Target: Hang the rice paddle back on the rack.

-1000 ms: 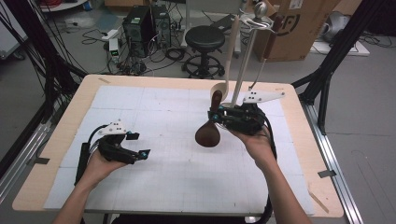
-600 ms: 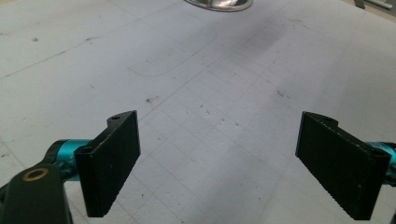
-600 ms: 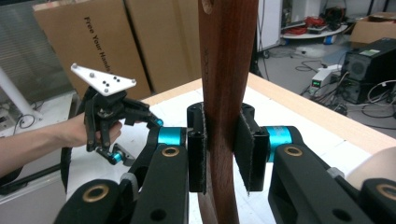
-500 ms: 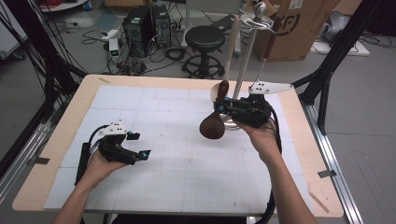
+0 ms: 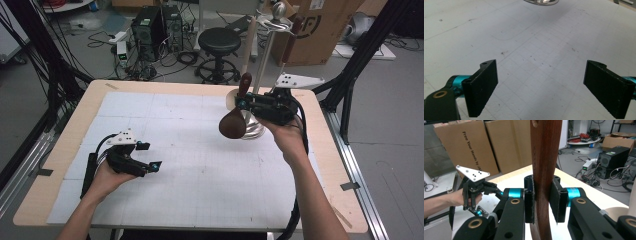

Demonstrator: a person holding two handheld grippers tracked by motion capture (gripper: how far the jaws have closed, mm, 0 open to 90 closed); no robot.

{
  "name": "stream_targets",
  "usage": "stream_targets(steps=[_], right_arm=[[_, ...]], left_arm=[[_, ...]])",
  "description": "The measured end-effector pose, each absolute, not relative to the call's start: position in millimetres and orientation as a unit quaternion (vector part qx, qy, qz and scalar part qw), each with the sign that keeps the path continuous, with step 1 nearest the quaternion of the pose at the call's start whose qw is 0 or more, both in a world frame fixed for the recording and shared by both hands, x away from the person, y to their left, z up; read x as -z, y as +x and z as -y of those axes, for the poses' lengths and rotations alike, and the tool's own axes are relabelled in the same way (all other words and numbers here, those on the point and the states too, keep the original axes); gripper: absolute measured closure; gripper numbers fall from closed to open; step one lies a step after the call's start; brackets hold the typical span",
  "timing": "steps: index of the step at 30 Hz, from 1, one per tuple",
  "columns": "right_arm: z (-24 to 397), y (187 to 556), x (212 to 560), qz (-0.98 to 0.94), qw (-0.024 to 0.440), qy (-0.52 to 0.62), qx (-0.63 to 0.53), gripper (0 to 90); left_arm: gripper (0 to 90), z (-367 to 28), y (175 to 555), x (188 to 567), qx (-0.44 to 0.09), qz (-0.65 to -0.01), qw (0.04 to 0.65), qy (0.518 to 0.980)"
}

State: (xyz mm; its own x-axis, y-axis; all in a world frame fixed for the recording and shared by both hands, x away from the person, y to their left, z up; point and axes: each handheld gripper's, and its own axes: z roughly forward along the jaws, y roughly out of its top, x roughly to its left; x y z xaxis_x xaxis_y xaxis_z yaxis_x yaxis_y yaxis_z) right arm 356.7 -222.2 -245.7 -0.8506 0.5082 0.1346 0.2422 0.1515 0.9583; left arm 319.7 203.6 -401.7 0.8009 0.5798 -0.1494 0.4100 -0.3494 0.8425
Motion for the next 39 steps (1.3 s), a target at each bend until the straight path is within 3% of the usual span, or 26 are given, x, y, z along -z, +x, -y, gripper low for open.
stream_targets(steps=[39], right_arm=[[229, 379, 212, -0.748, 0.131, 0.259, -0.597, 75.9]], left_arm=[[12.5, -206, 320, 401, -0.087, -0.308, 0.491, 0.810]])
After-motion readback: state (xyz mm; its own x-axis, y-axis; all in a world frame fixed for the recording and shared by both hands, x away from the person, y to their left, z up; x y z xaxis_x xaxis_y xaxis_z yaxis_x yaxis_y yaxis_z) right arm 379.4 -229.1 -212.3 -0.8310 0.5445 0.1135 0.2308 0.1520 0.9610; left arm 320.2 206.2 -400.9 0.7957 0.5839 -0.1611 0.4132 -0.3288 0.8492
